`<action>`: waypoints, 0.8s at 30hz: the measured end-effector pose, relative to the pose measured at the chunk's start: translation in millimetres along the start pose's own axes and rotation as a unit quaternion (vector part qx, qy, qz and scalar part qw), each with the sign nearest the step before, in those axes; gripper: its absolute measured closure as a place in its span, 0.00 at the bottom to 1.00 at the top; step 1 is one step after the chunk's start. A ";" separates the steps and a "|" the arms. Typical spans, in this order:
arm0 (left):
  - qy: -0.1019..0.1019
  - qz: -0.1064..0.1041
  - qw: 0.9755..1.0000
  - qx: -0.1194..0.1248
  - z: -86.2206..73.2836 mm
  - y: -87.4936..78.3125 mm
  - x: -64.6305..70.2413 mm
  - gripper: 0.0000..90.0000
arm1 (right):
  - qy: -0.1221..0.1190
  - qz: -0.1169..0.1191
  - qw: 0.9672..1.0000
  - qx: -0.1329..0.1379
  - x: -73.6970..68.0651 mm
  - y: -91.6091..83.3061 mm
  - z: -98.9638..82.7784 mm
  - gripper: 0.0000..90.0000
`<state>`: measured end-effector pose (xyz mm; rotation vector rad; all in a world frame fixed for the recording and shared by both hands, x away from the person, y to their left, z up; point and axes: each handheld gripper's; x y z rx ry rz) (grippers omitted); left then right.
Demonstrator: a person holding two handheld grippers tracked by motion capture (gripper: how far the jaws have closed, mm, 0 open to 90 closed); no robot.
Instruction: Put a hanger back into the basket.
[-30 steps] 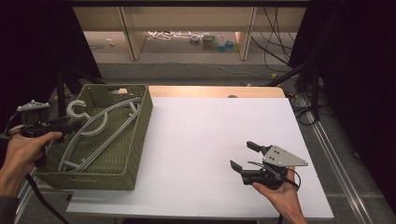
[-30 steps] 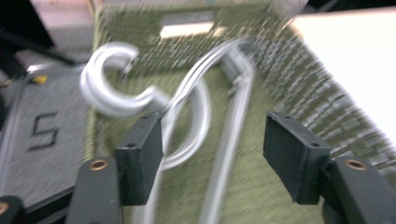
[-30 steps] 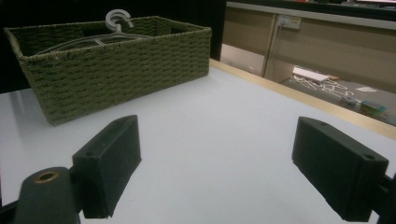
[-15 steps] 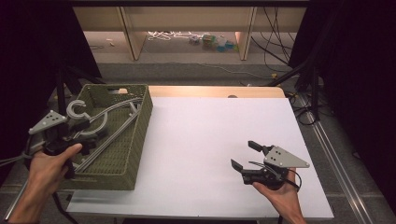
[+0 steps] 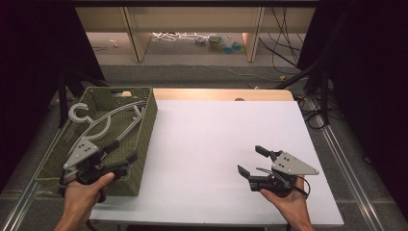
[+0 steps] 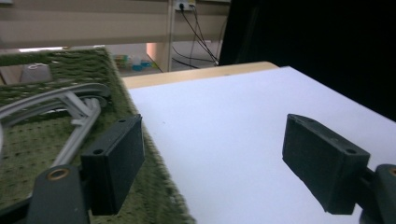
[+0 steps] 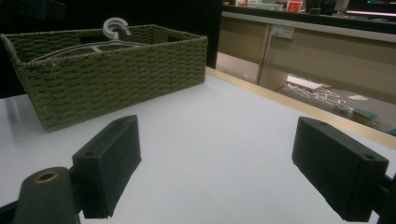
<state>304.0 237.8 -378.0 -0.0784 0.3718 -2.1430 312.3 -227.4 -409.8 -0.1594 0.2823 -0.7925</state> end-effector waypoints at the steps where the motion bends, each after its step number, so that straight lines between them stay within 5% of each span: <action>1: -0.002 -0.001 1.000 -0.002 -1.9 2.8 3.7 0.23 | 0.000 -0.003 1.000 0.008 -0.7 0.2 -0.4 0.18; 9: 0.000 -0.019 1.000 0.020 -16.0 17.1 18.9 0.23 | 0.004 -0.003 1.000 0.007 -3.8 -2.4 -0.8 0.18; 24: 0.054 -0.039 0.996 0.053 -31.6 23.9 39.6 0.21 | 0.011 -0.007 1.000 0.007 -14.6 -8.8 -14.2 0.18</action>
Point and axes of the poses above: each handheld gripper's, and its own axes: y roughly forward along the jaws, z roughly out of its top, x roughly to its right, and after that the axes turned 14 degrees about y, right-handed
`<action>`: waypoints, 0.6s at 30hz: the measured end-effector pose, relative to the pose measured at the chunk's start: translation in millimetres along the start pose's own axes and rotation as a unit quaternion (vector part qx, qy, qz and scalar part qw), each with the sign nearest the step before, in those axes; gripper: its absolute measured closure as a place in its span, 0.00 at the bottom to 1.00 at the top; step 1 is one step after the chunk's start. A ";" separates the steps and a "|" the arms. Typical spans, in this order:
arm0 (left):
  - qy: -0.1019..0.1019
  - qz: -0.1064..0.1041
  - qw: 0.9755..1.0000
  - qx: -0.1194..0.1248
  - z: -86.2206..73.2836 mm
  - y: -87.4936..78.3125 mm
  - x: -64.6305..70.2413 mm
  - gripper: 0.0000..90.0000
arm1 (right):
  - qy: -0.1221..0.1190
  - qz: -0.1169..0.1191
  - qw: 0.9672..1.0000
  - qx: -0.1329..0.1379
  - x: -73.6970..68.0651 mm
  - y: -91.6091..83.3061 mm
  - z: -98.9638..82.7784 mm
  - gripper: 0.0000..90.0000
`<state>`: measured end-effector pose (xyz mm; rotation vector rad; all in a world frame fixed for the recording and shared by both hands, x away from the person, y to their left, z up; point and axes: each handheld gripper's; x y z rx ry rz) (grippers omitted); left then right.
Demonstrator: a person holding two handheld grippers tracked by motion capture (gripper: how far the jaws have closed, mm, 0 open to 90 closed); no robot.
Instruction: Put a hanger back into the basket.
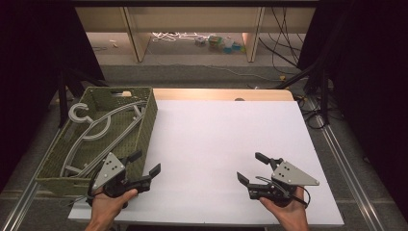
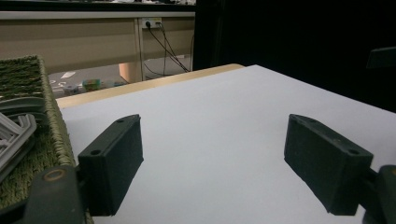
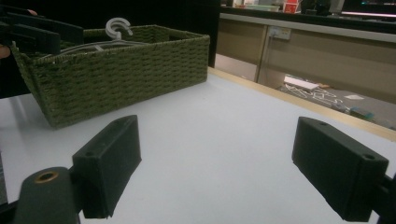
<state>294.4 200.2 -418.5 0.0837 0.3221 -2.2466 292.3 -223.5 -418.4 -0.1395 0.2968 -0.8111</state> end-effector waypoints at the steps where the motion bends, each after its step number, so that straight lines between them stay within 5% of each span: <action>1: 0.002 0.001 1.000 0.002 -0.7 0.3 0.2 0.21 | 0.000 0.001 1.000 0.000 -0.8 -0.3 -1.0 0.18; 18: 0.007 0.000 1.000 0.005 -6.9 0.8 2.4 0.20 | -0.002 -0.009 1.000 0.008 -2.2 -6.0 -6.9 0.18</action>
Point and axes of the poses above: each handheld gripper's, and its own axes: y roughly forward along the jaws, z roughly out of its top, x roughly to its right, and after that the axes turned 14 degrees about y, right-handed
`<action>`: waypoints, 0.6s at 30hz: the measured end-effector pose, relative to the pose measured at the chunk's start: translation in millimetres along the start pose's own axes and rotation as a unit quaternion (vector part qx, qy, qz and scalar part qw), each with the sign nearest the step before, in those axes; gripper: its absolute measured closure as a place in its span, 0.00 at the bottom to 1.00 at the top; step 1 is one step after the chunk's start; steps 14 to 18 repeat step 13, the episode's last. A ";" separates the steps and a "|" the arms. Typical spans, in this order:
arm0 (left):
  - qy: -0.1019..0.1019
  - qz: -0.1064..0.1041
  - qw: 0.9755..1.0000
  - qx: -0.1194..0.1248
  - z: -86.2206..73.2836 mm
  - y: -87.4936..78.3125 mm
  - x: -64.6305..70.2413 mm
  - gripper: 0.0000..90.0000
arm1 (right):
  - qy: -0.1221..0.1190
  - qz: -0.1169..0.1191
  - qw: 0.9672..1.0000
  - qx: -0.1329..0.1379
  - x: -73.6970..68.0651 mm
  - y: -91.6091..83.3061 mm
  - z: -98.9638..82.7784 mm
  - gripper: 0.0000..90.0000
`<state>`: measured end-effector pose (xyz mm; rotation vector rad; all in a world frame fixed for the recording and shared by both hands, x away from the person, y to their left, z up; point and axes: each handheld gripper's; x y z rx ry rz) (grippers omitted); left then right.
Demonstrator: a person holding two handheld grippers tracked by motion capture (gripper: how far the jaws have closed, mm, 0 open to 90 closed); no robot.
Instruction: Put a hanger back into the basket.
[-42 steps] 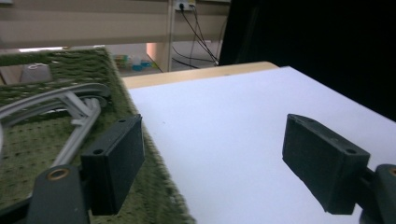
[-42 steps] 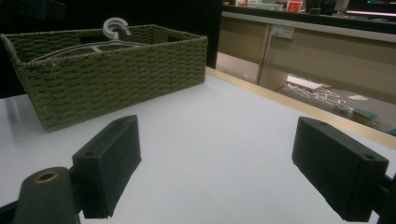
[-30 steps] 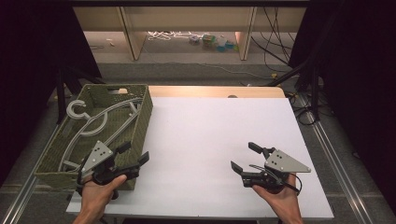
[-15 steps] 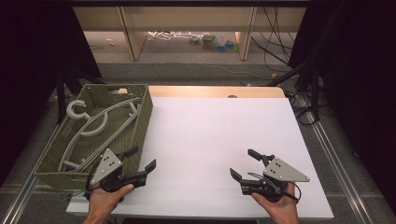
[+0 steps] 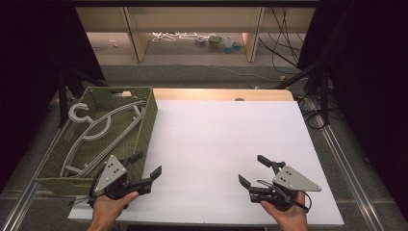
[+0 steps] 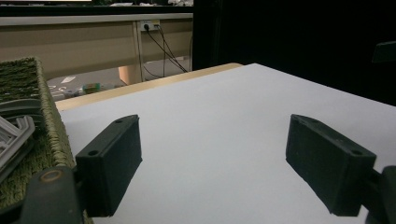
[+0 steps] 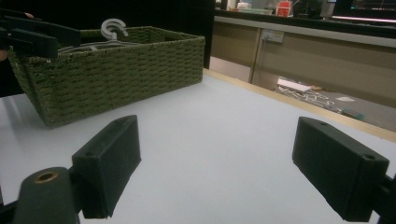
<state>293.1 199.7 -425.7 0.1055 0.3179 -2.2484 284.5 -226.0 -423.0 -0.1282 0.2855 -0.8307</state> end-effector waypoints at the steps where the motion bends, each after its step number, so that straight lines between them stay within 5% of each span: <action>1: -0.001 -0.001 1.000 -0.001 -0.1 0.1 0.1 0.20 | 0.003 0.003 1.000 0.000 -0.1 0.5 -0.2 0.18; 5: 0.002 -0.003 1.000 -0.005 -0.5 0.6 -0.2 0.20 | -0.011 -0.006 1.000 0.010 0.4 1.6 -0.2 0.18; 8: 0.001 -0.003 1.000 -0.005 -0.6 0.6 0.1 0.20 | 0.000 0.007 1.000 0.009 0.1 3.6 -1.5 0.18; 18: 0.004 -0.007 1.000 -0.005 -0.3 1.1 1.5 0.20 | -0.001 -0.001 1.000 -0.001 0.3 2.4 -1.5 0.18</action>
Point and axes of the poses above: each handheld gripper's, and its own axes: y roughly forward along the jaws, z roughly out of its top, x roughly to its right, and after that the axes turned 14 degrees about y, right-handed
